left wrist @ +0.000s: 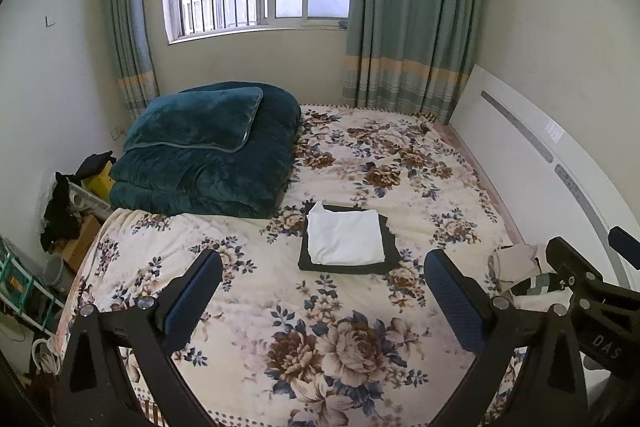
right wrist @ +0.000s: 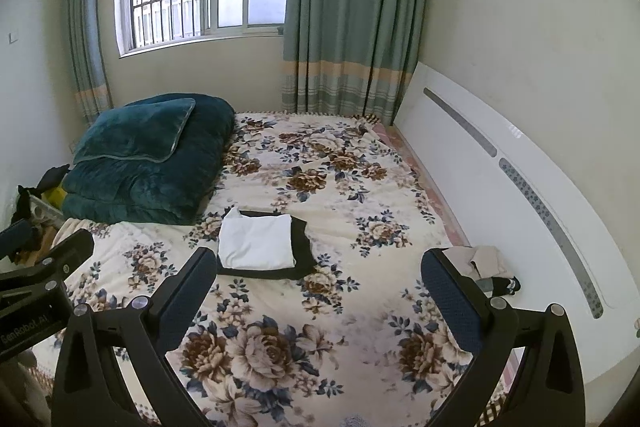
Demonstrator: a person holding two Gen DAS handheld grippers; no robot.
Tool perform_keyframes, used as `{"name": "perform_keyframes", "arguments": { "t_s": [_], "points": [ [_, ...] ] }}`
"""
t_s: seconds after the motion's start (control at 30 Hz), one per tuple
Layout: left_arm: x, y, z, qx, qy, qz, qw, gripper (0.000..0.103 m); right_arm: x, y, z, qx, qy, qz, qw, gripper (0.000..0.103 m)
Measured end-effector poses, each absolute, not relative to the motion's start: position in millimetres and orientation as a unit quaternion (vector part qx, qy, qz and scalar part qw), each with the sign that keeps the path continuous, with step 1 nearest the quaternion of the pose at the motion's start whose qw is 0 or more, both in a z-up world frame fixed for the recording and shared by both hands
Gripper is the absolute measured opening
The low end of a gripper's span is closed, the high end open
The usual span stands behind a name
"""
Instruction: Fold small clothes
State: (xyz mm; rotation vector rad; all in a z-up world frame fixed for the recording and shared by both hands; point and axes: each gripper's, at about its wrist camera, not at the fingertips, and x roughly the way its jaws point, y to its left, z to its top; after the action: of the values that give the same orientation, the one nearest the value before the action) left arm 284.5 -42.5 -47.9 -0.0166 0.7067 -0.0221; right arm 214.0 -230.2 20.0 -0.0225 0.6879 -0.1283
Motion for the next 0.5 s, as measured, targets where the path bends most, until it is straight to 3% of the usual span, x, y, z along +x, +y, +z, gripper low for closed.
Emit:
{"name": "perform_keyframes", "arguments": {
  "t_s": [0.5],
  "points": [
    [284.6, -41.3, -46.7, -0.011, 0.345, -0.011, 0.938, 0.103, 217.5, -222.3, 23.6, -0.013, 0.336, -0.048, 0.941, 0.103]
  ]
}}
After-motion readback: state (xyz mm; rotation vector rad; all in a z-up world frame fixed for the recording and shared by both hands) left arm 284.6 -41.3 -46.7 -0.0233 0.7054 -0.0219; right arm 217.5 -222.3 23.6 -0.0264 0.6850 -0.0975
